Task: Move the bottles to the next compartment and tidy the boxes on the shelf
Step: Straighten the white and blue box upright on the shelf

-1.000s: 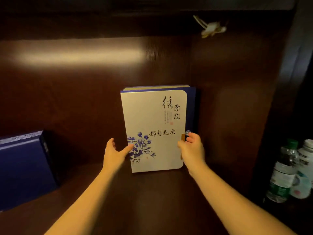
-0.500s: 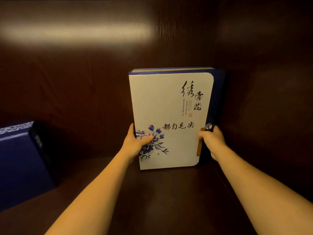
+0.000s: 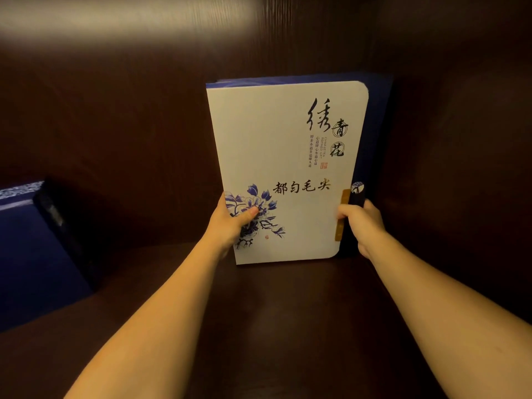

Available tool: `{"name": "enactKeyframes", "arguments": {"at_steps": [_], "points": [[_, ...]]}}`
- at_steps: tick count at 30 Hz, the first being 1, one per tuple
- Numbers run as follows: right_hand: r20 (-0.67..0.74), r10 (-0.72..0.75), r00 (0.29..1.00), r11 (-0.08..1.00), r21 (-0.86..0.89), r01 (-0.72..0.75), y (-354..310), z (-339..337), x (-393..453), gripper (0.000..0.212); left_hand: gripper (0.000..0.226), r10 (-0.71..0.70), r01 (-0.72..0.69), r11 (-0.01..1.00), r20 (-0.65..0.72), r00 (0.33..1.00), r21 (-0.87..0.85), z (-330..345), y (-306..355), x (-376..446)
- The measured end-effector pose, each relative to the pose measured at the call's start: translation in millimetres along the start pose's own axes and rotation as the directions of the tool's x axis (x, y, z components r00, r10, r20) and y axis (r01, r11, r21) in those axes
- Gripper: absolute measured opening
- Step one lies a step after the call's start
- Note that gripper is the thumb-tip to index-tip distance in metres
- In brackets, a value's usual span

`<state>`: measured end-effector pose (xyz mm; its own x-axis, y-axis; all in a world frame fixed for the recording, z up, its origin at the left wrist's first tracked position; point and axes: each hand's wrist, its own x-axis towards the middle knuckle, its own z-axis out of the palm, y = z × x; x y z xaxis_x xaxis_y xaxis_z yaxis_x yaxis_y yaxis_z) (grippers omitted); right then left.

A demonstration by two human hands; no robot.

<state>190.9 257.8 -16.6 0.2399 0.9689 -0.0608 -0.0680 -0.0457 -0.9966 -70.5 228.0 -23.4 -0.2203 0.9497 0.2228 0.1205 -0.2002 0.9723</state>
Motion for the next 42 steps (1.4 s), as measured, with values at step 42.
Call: {"name": "enactKeyframes", "arguments": {"at_steps": [42], "points": [[0.064,-0.016,0.998,1.000,0.003,0.016,12.7,-89.1,-173.9,0.032,0.048,0.049,-0.049,0.998,-0.022,0.999,0.032,-13.7,44.4,-202.7]]}}
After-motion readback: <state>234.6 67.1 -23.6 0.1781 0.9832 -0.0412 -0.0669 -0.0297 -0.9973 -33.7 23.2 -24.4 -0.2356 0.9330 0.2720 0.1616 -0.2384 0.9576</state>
